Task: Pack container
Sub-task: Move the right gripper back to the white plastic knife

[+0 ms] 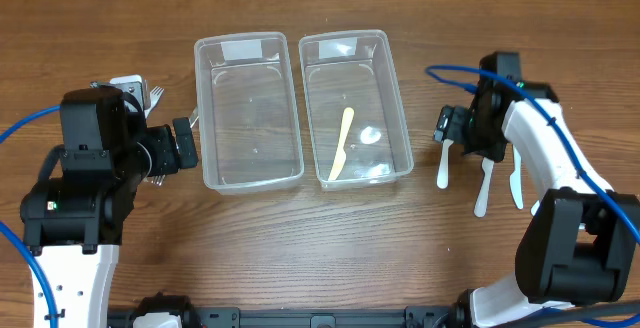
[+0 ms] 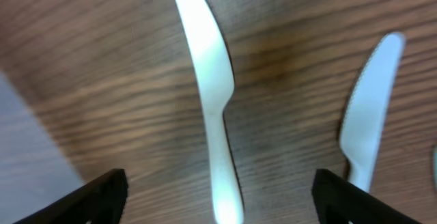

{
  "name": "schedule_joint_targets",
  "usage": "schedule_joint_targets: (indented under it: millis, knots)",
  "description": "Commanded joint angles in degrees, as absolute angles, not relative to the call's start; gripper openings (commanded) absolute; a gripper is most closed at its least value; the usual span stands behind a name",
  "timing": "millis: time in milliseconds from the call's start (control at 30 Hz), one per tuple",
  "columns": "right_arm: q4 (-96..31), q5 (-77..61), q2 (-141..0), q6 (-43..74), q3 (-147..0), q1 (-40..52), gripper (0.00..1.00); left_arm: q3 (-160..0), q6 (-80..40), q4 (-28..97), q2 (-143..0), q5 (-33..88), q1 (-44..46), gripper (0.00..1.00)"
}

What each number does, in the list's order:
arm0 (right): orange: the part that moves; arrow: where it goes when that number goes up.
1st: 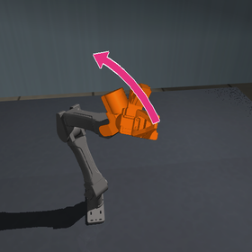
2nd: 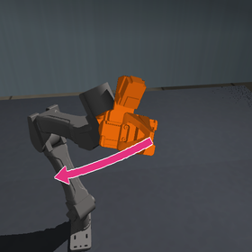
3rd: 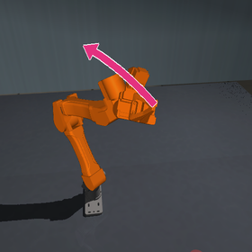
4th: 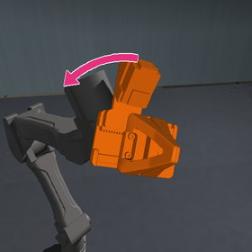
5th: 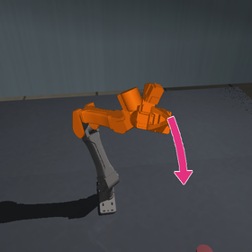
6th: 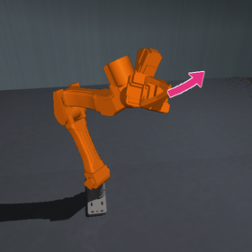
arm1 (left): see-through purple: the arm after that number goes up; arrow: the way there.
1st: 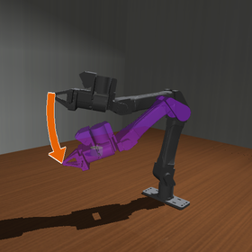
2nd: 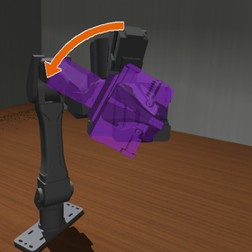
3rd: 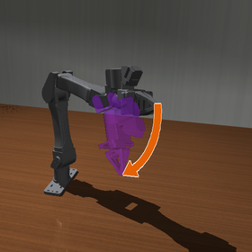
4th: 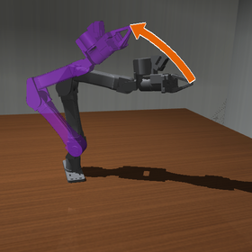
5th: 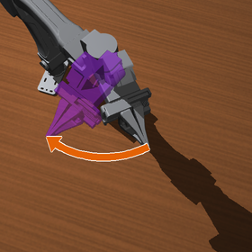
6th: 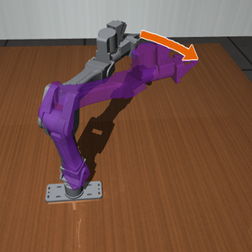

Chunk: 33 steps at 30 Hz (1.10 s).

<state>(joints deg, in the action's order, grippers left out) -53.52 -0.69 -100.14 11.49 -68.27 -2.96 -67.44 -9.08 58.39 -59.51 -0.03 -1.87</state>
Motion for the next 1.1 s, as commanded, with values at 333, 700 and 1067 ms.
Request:
schedule_joint_targets:
  millis: [333,700,1067]
  knots:
    - [-43.55,2.52,-101.21,11.99,-56.18,-3.22,0.88,-68.79,-9.87,58.35,-59.72,0.47,-1.58,1.0]
    - [-44.75,2.5,-103.66,12.01,-56.21,-2.94,0.53,-68.79,-9.87,58.48,-59.72,0.47,-1.58,1.0]
    - [-45.52,2.46,-103.66,12.01,-56.21,-2.63,0.28,-68.79,-9.87,58.46,-59.72,0.47,-1.58,1.0]
